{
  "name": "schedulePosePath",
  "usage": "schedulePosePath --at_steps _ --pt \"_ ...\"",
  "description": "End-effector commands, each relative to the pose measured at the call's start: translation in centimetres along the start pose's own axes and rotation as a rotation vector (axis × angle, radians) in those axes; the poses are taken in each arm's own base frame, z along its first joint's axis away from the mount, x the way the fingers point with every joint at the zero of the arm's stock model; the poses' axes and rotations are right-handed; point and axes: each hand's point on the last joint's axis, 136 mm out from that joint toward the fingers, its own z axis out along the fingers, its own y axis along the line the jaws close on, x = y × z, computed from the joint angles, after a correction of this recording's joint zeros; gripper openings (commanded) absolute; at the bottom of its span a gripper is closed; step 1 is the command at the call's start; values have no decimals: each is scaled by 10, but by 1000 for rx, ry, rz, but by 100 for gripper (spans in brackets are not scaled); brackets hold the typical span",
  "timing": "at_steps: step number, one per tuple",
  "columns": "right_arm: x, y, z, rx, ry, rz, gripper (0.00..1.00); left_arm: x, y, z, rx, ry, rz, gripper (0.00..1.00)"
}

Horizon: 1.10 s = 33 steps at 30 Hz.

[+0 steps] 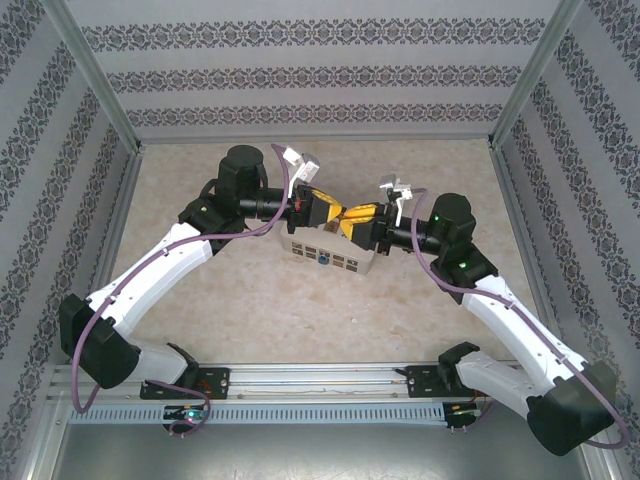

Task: Unlock the padlock with the key

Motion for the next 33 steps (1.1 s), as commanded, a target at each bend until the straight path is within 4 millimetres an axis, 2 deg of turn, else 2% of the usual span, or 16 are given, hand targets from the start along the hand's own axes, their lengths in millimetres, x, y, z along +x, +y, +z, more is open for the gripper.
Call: schedulePosePath --at_steps 1,18,29,33 --pt "-8 14 4 -67 -10 -22 31 -1 -11 -4 11 -7 38 0" --pt "5 9 8 -61 18 5 0 -2 -12 -8 -11 -22 54 0" --pt "9 7 4 -34 20 -1 0 -4 -13 -9 -13 -25 63 0" --pt "5 8 3 -25 3 -4 25 -4 -13 -8 -10 -26 62 0"
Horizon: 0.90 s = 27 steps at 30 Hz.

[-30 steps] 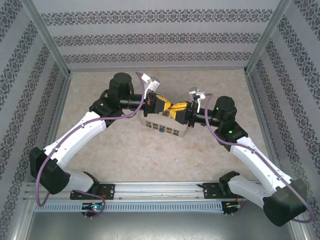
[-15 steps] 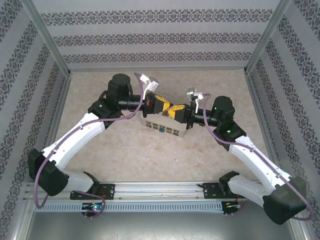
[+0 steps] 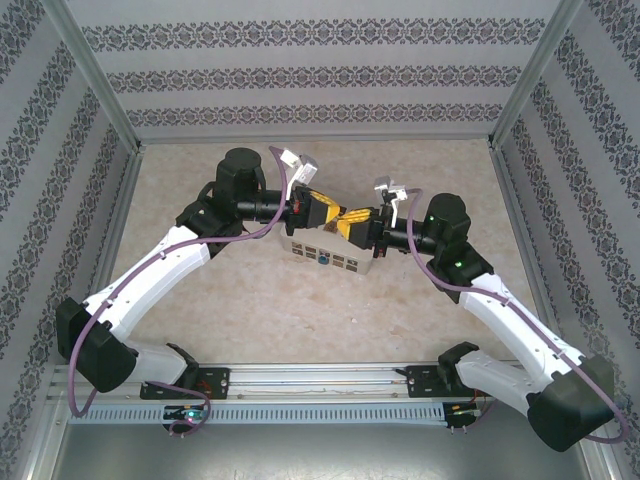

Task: Unlock the padlock with the key

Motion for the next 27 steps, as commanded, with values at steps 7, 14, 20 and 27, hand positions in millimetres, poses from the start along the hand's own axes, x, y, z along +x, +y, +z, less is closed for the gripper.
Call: schedulePosePath --at_steps 7,14,20,27 --pt "-4 11 -4 -13 -20 -26 32 -5 -12 -5 11 -16 53 0" --pt "3 10 2 -39 8 7 26 -6 -12 -5 7 -16 56 0" --pt "4 9 6 -48 15 10 24 -4 -11 -5 3 -16 53 0" --pt "-2 3 2 -17 -6 8 40 -5 -11 -6 0 -17 56 0"
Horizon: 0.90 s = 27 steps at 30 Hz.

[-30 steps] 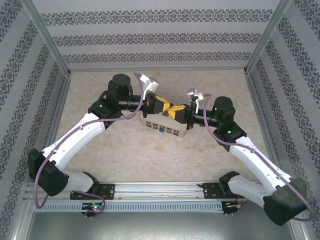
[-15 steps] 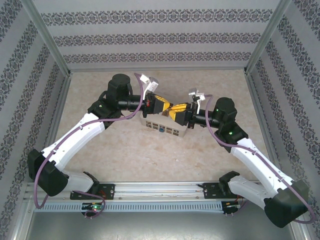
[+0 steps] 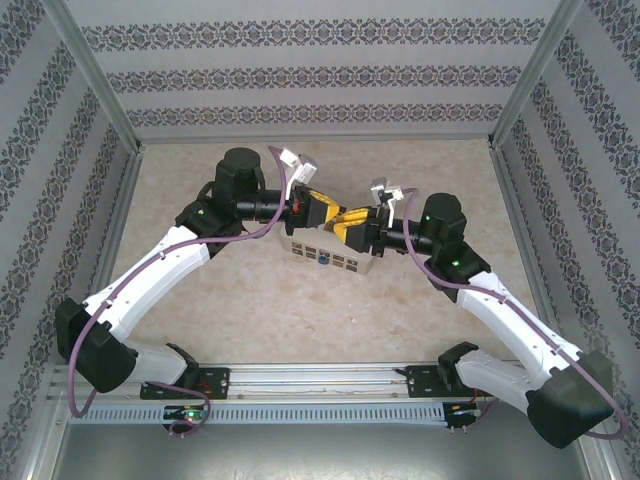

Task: Unlock the padlock with the key

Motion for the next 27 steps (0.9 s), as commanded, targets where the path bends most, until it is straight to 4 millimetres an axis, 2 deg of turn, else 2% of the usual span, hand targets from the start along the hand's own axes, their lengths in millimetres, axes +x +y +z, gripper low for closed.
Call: schedulePosePath --at_steps 1,8,13,19,27 --pt "-9 5 -6 -9 -30 -21 41 -4 -11 -5 3 -12 50 0" --pt "-3 13 -24 -13 -35 60 52 -6 -12 -7 -5 -11 55 0" --pt "3 21 -28 -43 -19 133 52 -7 -12 -7 -9 -9 61 0" --pt "8 21 -20 -64 10 188 49 -4 -11 -7 -10 -4 56 0" --pt "1 19 -3 -77 18 164 48 -4 -13 -8 -7 -6 61 0"
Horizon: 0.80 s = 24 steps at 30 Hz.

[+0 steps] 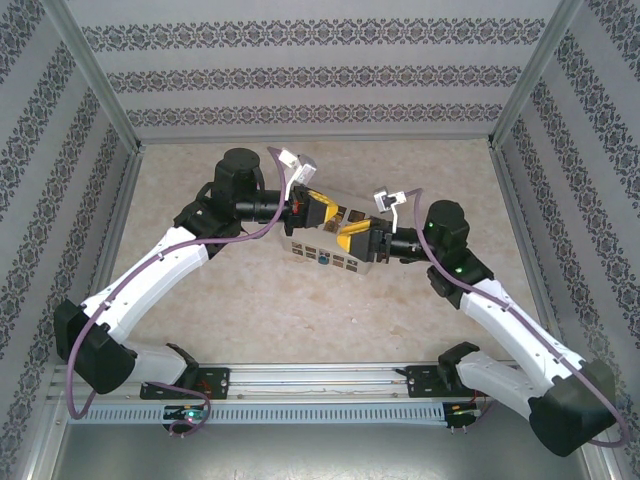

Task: Unlock the padlock with the key

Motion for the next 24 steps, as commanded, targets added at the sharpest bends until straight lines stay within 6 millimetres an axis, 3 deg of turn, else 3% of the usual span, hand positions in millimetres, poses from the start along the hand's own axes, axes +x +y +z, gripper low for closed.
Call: schedulePosePath --at_steps 1,15,24 --pt "-16 15 4 -38 -22 -61 47 -5 -13 -6 12 -9 43 0" --pt "-26 4 -2 27 -54 -97 47 -4 -14 -6 13 -4 42 0" --pt "-29 15 -3 -7 -53 -93 43 -1 -15 -8 13 4 42 0"
